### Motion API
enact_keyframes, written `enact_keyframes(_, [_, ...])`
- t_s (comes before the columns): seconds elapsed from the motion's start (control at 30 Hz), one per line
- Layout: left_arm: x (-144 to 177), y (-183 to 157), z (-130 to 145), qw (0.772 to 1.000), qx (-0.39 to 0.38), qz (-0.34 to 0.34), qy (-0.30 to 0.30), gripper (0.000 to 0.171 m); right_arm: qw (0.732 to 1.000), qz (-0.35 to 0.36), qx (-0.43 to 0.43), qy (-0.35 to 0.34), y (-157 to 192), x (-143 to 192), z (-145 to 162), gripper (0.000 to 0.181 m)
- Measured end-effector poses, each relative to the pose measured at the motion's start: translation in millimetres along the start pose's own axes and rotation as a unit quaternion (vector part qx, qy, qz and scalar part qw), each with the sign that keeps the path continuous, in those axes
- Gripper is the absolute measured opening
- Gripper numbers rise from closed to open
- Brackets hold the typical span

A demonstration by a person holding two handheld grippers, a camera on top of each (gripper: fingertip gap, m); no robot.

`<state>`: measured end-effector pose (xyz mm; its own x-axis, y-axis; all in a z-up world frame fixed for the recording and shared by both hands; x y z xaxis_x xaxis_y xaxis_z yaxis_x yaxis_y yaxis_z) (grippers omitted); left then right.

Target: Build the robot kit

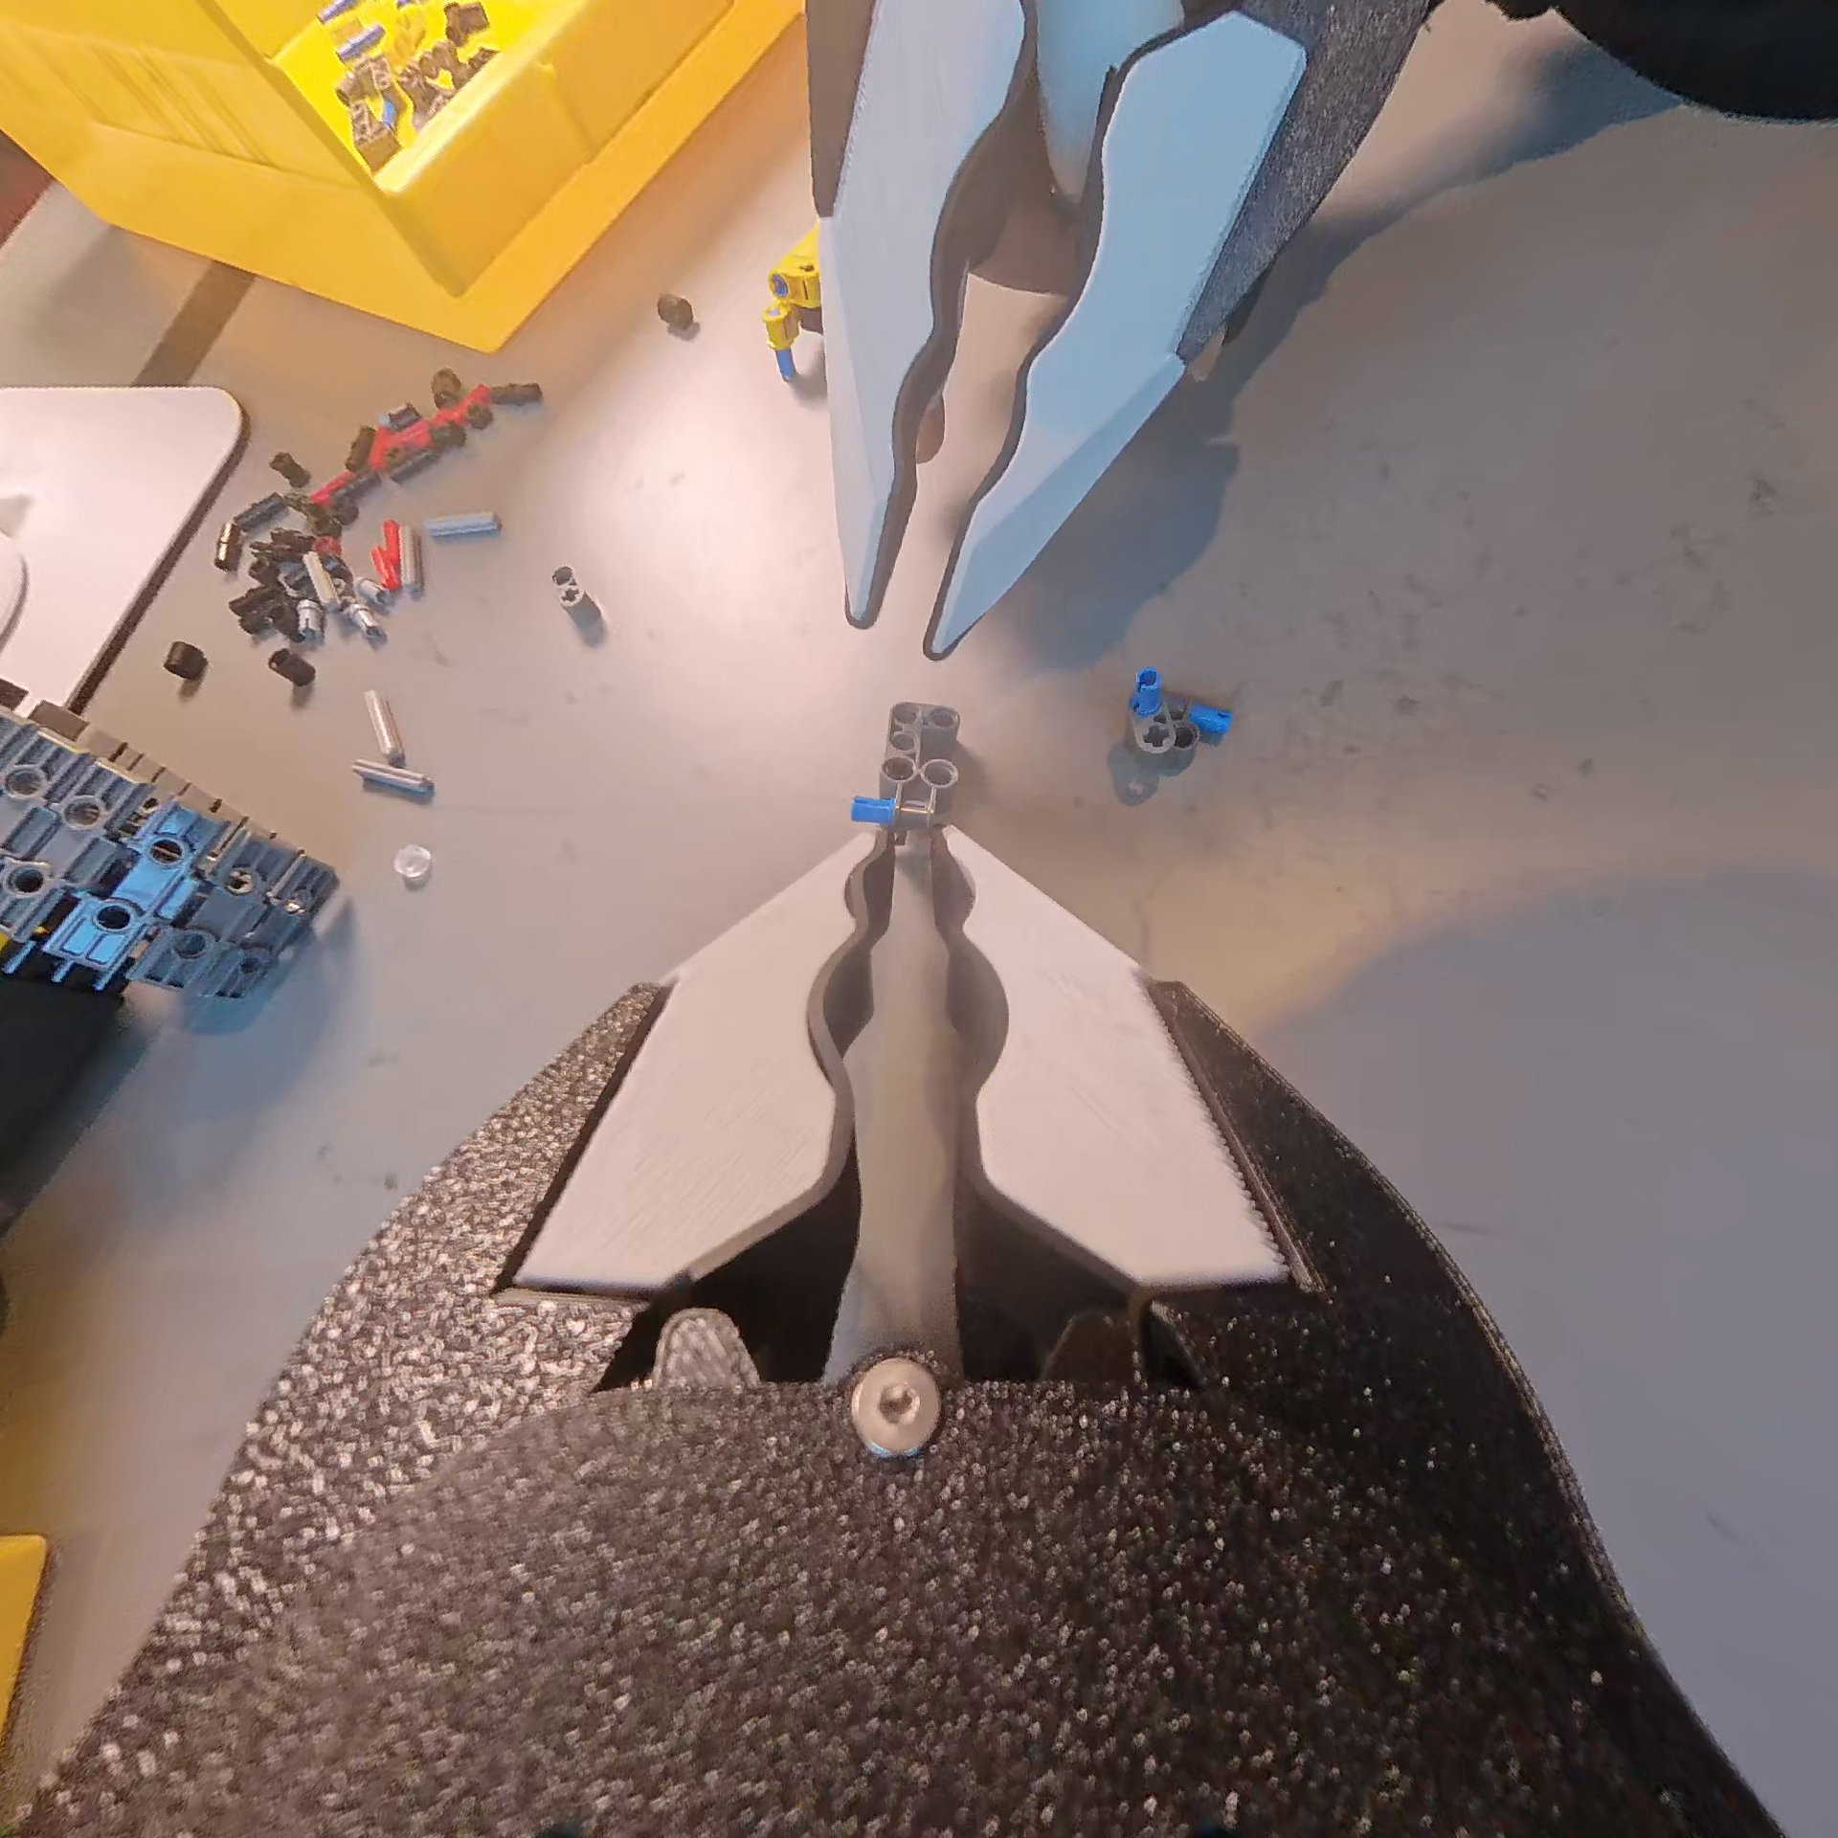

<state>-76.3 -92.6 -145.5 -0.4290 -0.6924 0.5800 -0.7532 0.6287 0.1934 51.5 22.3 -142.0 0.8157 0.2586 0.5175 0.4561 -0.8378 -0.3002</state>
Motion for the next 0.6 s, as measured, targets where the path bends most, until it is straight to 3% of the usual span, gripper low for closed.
enact_keyframes(0.6, [-2.0,-1.5,3.7,1.000,0.001,0.007,0.023,0.000,1.000,0.003,-0.011,-0.005,-2.0,2.8,0.3,0.017])
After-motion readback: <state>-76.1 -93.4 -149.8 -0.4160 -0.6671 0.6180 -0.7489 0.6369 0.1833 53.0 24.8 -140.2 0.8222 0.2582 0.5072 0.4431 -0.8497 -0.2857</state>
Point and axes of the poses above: each gripper's, where its closed fingertips meet, x back along the fingers, z out of its underside, y = z × x across the jaws, the point moved 9 cm from there along x, back along the fingers, and after that the axes turned 1 degree about -y, right-handed, at the moved point
